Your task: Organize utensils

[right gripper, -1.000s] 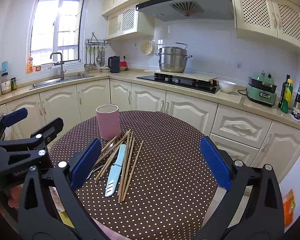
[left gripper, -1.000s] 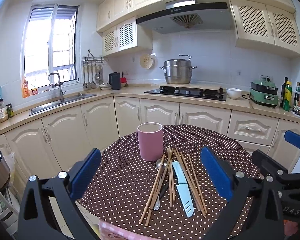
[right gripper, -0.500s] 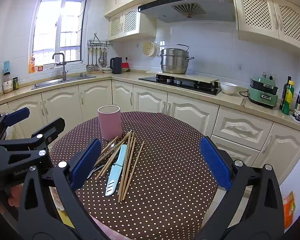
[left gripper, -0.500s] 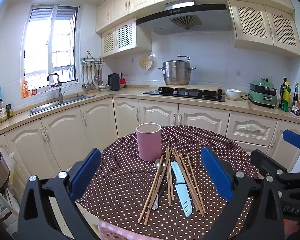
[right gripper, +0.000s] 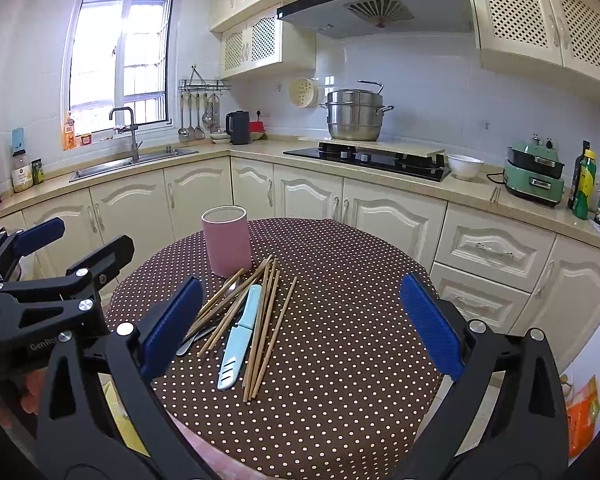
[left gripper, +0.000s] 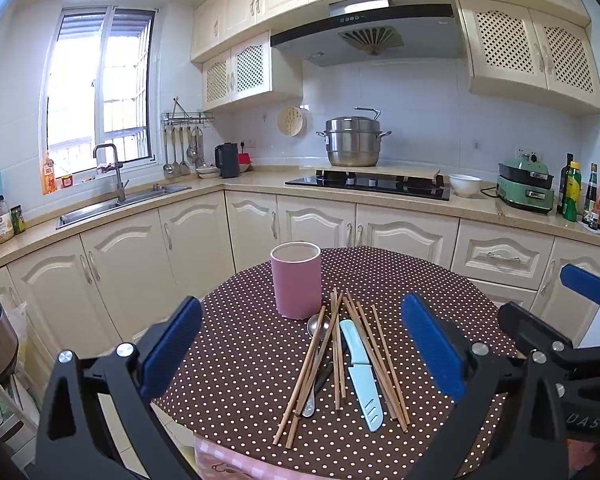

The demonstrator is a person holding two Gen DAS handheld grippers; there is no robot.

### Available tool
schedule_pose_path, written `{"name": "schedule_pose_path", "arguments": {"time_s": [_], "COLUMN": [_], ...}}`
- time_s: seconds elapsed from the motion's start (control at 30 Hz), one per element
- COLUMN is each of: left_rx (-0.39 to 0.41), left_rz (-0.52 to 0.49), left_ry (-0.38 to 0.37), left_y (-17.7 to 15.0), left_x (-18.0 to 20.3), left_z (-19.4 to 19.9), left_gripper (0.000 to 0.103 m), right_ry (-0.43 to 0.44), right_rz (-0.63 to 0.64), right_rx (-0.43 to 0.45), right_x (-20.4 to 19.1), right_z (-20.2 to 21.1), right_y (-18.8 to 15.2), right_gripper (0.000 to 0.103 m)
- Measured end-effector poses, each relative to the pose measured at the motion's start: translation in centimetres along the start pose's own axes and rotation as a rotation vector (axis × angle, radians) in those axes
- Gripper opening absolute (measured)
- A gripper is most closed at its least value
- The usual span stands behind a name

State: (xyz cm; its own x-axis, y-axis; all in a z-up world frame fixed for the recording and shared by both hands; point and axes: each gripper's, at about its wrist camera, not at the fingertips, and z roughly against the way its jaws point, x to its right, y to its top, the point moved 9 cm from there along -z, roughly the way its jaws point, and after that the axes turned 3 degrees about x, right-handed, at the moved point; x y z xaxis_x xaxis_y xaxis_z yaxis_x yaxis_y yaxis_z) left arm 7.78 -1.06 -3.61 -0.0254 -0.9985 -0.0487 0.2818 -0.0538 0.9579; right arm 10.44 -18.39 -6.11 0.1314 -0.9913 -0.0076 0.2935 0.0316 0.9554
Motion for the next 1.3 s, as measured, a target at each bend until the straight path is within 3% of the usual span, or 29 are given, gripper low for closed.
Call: {"name": "schedule_pose_path", "arguments": {"time_s": [0.83,1.3], "left_rx": [-0.019,-0.057], "left_rz": [0.006,0.0], "left_ry": [0.012,0.015], "left_y": [-0.4,-1.2], "left_x": [-0.9,-0.8], "left_z": [0.1,-1.1], "left_gripper": [0.098,0.098], "right_ry": [-0.034,-0.043], "right_rz": [0.0,-0.018], "right_rx": [0.016,-0.034], "right_x": [-0.4,-0.2], "right_z": [0.3,-0.9], "right_y": [-0.4,-1.3], "right_gripper": [0.097,0.097]}}
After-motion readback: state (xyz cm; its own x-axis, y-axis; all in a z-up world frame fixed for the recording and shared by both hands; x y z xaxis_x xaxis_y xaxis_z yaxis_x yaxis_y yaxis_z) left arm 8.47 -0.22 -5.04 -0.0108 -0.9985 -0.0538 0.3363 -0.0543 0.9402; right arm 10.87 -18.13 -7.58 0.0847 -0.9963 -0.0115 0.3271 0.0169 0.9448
